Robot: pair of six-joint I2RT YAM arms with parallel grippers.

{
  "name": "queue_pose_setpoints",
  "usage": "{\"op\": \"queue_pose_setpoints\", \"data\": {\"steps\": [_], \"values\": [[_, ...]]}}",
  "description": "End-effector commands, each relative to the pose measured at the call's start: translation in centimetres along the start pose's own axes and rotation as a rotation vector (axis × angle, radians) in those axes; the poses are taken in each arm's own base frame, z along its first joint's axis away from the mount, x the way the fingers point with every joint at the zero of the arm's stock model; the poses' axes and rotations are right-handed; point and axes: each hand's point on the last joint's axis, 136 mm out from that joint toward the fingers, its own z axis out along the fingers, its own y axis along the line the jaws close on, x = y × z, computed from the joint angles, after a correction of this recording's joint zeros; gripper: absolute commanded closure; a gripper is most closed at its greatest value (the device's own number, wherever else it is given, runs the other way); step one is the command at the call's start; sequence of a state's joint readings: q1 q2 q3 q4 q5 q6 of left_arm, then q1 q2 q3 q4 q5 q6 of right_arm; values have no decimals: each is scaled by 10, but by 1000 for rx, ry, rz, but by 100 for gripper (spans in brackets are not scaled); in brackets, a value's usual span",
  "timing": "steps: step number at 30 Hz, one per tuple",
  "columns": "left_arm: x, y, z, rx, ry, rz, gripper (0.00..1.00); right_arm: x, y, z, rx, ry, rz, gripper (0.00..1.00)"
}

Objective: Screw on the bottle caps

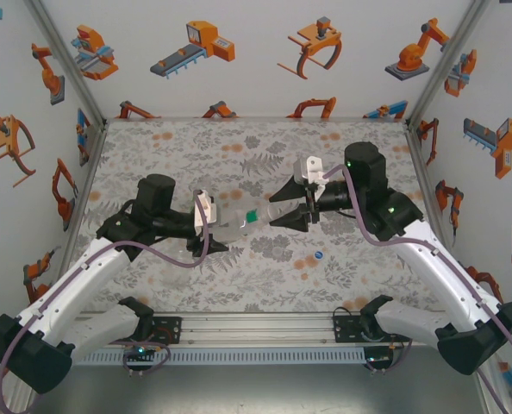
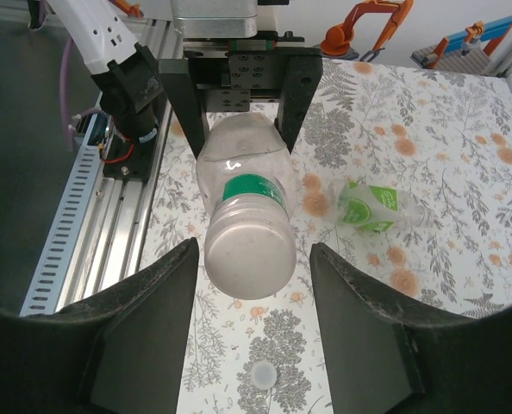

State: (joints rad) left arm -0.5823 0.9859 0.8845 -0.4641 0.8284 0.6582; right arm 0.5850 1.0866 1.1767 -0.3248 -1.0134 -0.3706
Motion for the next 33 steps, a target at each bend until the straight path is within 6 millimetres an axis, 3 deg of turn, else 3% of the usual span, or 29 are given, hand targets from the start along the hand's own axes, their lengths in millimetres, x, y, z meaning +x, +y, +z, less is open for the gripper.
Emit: {"op": "queue_pose_setpoints", "data": {"steps": [1, 17, 26, 33], "values": [[-17, -3, -4, 18, -42, 46, 100, -8, 1, 0, -15, -24, -37, 50], [-17, -2, -5, 13, -40, 46, 100, -5, -2, 2, -8, -16, -25, 53], [-16, -1, -5, 1, -34, 50, 100, -8, 0, 3, -26, -39, 65, 74], [-14, 3, -6, -29, -21, 55, 100, -3, -20, 9, 43, -103, 400, 93]]}}
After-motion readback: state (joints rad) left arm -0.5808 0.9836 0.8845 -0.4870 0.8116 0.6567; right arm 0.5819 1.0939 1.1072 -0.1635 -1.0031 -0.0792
